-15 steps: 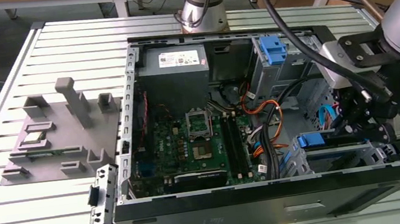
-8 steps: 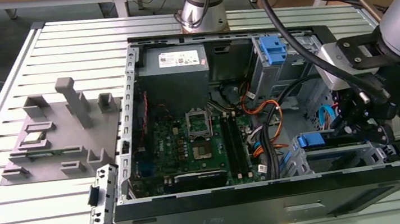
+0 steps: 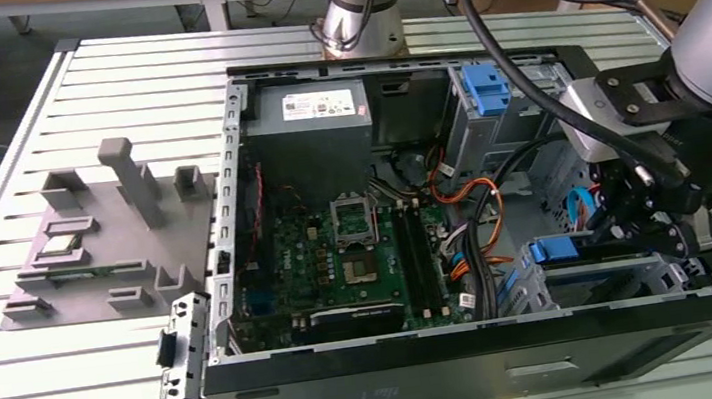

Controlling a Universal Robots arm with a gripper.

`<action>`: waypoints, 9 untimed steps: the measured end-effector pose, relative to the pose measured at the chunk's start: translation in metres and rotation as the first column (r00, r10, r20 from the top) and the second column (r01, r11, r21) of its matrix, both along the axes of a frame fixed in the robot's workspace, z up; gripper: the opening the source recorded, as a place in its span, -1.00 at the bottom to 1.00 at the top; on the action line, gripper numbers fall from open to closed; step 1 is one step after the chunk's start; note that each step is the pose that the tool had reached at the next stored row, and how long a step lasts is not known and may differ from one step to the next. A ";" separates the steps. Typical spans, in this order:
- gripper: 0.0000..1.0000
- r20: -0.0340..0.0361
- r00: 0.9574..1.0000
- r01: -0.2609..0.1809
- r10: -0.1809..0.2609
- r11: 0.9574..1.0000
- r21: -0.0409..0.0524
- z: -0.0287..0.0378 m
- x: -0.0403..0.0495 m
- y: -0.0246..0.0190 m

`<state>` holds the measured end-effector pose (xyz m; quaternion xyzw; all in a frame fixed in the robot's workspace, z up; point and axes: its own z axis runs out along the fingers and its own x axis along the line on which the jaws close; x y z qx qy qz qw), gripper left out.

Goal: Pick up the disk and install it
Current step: 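Insert the first disk wire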

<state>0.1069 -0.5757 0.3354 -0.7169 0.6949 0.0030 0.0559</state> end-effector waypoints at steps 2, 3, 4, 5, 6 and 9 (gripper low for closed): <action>-0.68 0.000 1.000 0.000 0.000 1.000 0.000 -0.0001 -0.0001 0.0000; -0.68 0.000 1.000 0.000 0.000 1.000 0.000 -0.0002 -0.0002 0.0001; -0.68 0.000 1.000 0.000 0.000 1.000 0.000 -0.0006 -0.0002 0.0001; -0.68 0.000 1.000 -0.001 0.001 1.000 0.000 -0.0013 -0.0002 0.0001; -0.68 0.000 1.000 -0.001 0.001 1.000 -0.001 -0.0017 -0.0003 0.0001; -0.68 0.001 1.000 -0.001 0.001 1.000 -0.001 -0.0025 -0.0004 0.0000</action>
